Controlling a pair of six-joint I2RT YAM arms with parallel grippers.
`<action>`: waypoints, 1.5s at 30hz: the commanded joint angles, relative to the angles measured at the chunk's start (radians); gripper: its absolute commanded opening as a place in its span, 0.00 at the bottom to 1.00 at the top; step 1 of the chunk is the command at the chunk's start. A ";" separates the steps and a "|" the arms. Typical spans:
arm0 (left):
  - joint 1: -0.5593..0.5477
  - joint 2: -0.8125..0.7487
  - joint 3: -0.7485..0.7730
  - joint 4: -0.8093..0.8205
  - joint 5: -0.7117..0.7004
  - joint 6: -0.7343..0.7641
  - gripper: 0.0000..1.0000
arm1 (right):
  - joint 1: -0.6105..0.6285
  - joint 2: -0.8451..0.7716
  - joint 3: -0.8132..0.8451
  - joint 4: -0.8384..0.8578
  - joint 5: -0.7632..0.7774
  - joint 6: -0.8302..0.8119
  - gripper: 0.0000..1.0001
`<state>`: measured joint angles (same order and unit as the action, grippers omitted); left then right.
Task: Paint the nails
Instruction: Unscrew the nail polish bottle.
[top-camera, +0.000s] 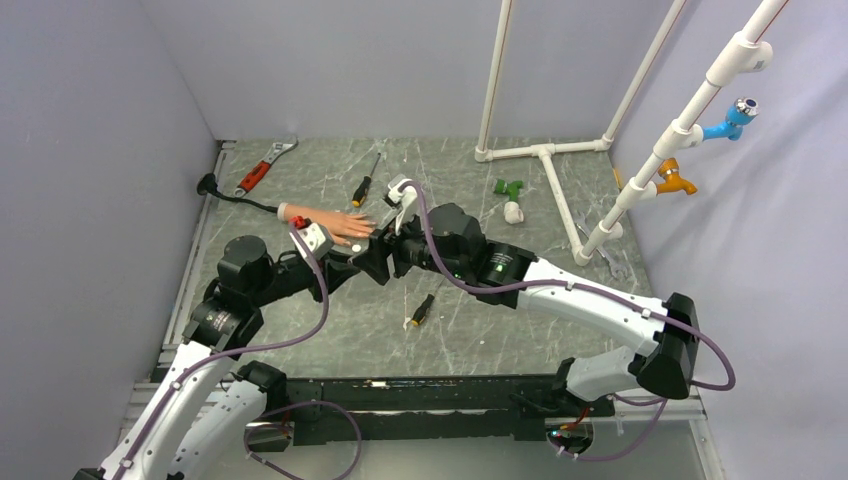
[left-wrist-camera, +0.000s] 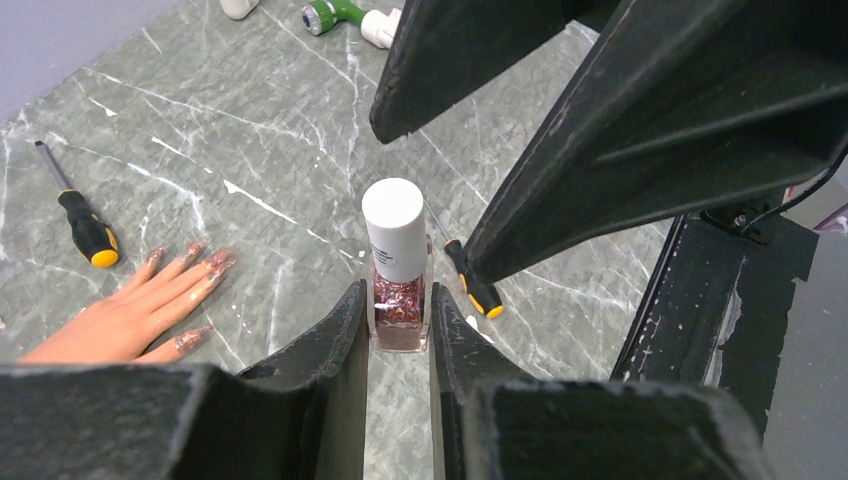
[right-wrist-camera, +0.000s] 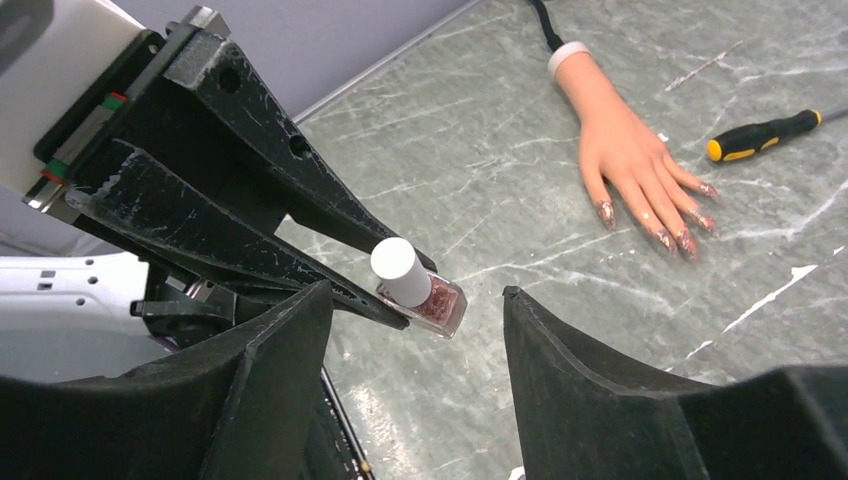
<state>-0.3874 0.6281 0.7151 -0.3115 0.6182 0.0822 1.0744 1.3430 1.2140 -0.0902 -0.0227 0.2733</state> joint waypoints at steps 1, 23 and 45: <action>0.007 -0.004 0.041 0.044 -0.017 -0.019 0.00 | 0.017 0.009 0.067 -0.004 0.064 0.001 0.64; 0.013 0.000 0.043 0.039 -0.047 -0.030 0.00 | 0.078 0.115 0.177 -0.090 0.130 -0.035 0.35; 0.015 -0.019 0.041 0.038 0.040 -0.013 0.00 | 0.093 0.128 0.167 -0.108 0.132 -0.074 0.04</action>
<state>-0.3740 0.6254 0.7151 -0.3283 0.5785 0.0639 1.1519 1.4757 1.3586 -0.1951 0.1337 0.2344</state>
